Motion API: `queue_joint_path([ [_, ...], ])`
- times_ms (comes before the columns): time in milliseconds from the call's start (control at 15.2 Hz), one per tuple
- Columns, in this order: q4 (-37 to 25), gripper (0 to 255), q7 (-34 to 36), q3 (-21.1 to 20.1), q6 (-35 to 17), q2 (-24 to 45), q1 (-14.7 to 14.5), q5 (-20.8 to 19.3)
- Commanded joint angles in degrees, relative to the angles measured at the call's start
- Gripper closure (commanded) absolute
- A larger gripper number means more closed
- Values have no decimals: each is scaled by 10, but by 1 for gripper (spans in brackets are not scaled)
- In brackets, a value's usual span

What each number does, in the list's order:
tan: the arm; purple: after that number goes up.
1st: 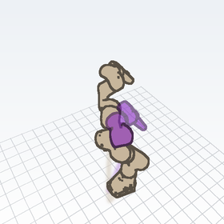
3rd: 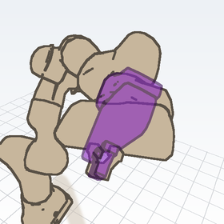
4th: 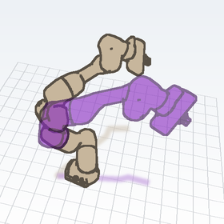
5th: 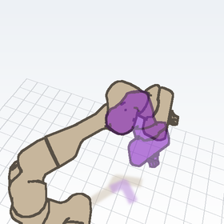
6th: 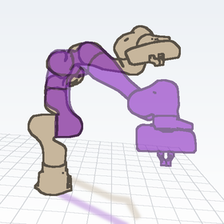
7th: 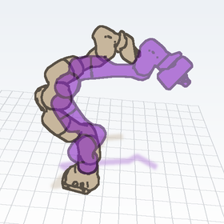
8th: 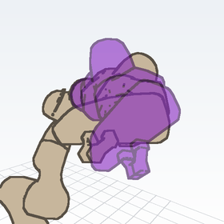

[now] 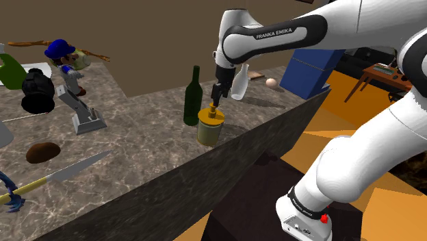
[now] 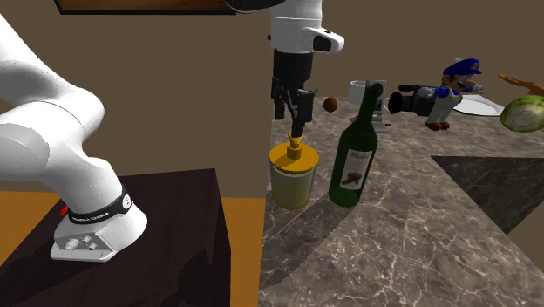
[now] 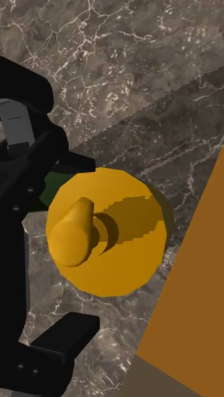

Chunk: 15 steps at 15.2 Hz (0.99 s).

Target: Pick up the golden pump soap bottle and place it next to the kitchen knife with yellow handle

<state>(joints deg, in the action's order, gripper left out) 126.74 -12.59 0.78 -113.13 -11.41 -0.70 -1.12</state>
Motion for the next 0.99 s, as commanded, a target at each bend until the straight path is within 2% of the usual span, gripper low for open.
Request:
queue_joint_path([
  [0, -22, 0, 0, -3, -9, 39, -2, -8],
  [528, 19, 0, 0, -2, -68, 57, -1, -10],
  [924, 19, 0, 0, -2, -68, 57, -1, -10],
])
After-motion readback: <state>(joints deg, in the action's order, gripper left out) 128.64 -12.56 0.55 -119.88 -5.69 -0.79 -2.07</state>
